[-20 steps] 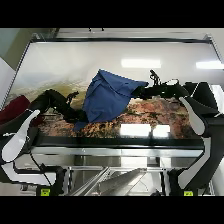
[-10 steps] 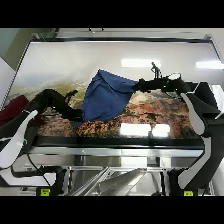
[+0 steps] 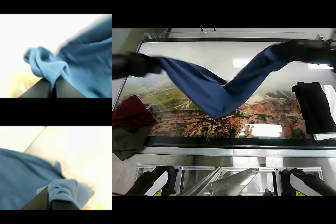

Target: Fold the shirts.

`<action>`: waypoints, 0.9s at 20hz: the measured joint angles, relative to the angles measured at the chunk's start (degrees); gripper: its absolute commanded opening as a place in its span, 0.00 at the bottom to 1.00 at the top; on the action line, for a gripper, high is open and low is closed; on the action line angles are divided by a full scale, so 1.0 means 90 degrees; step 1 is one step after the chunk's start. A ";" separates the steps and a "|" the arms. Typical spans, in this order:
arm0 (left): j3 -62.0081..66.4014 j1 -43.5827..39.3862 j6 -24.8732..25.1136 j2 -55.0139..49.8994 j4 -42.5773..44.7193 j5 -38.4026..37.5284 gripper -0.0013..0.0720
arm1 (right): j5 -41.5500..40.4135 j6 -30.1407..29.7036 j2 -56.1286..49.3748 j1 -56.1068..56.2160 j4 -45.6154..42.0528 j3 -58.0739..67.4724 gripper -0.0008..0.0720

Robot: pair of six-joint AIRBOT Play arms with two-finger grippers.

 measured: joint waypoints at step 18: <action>-0.2795 0.0794 0.0979 -0.1525 -0.0180 -0.1501 0.10 | -0.1831 0.0542 -0.2373 0.0391 -0.1702 -0.0554 0.31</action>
